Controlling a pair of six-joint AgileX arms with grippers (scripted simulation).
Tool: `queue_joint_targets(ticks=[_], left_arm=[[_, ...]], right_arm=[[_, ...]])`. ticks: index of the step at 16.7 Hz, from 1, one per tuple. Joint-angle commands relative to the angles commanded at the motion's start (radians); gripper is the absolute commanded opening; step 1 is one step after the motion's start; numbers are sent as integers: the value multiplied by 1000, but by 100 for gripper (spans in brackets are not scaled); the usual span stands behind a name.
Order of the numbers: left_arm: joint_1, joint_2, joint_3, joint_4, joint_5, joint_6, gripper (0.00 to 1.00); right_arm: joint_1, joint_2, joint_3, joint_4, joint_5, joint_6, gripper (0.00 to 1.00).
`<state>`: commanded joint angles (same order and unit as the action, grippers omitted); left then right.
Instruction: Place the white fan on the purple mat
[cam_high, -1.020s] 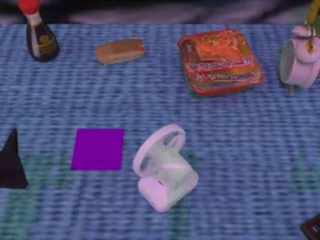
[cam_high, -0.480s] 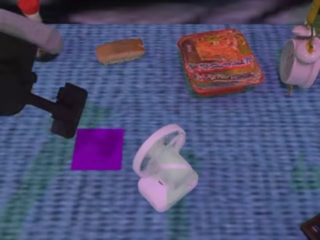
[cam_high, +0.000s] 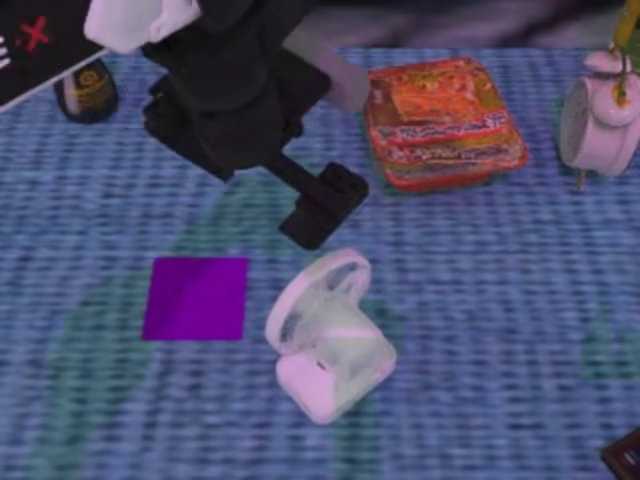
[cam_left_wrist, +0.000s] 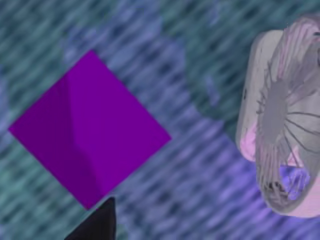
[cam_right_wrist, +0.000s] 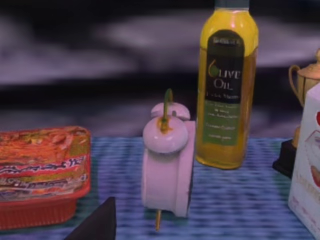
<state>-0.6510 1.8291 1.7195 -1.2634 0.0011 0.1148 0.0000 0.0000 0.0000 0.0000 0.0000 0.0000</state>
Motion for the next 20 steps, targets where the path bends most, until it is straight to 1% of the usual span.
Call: queue_joint_targets(ticks=[3,5,10,13,18,20], left_arm=[[-57,157,142,-118,-1,10,100],[-79,212,192,-163,-1,14,100],[-85,227,207,-177,-1,15,100],[-83,225,187,-158,-1,17,100],[-83,224,37,-10,-1,17,100],[-83,225,7,21,-1,17,100]], right_arm=[[0,0,0,0,0,0,100],[0,0,0,0,0,0,100],[0,0,0,0,0,0,100],[0,0,0,0,0,0,100],[0,0,0,0,0,0,100],[0,0,0,0,0,0,100]])
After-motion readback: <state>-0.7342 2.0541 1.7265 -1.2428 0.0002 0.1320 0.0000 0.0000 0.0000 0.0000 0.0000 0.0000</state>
